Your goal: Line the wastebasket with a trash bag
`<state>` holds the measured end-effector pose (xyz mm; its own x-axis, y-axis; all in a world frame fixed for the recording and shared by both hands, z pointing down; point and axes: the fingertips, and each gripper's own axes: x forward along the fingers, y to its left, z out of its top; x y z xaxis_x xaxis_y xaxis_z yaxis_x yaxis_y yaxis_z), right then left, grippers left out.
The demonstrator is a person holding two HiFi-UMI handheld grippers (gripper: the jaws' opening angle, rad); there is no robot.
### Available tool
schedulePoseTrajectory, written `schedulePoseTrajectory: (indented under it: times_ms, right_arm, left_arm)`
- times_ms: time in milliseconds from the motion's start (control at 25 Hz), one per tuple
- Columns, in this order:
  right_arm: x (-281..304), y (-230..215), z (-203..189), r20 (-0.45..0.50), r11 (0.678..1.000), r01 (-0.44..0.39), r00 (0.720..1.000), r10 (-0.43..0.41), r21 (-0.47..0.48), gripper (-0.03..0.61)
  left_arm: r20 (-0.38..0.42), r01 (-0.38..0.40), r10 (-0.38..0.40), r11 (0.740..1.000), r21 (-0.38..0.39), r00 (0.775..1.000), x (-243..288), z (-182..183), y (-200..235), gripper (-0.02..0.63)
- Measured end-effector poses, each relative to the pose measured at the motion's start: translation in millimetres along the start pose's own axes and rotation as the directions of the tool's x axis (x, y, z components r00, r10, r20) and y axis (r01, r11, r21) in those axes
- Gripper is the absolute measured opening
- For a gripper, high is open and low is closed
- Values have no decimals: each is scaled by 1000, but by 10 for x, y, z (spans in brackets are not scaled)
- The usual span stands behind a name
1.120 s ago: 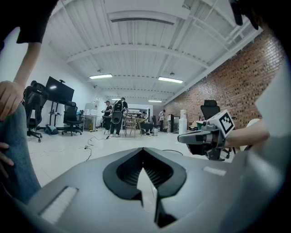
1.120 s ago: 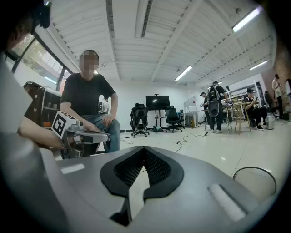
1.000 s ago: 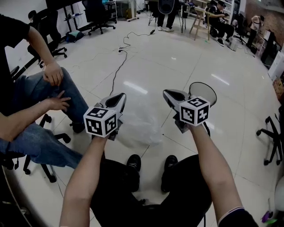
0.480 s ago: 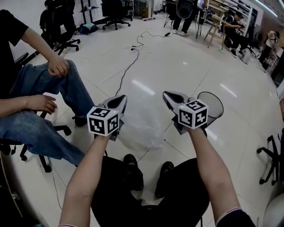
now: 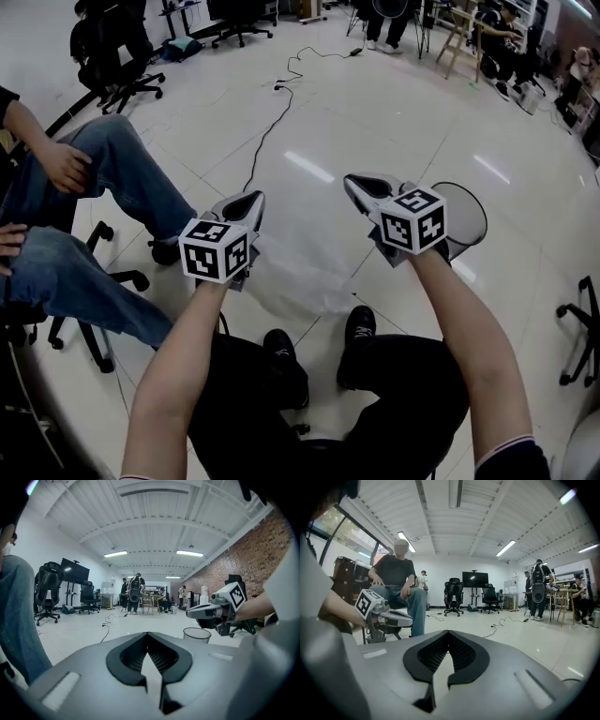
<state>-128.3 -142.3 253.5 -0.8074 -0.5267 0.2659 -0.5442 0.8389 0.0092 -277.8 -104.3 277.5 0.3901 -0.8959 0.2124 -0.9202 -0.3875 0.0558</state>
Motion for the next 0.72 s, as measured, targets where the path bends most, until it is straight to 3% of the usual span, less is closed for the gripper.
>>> schedulePoseTrajectory:
  times_ms: [360, 720]
  right_arm:
    - [472, -298, -566, -107, 999, -35, 994, 33, -16, 2]
    - [1027, -586, -1120, -185, 998, -64, 981, 60, -20, 12]
  left_arm:
    - [-121, -74, 76, 997, 25, 990, 285, -419, 623, 12]
    - [-247, -153, 146, 988, -8, 958, 595, -1368, 1317, 15]
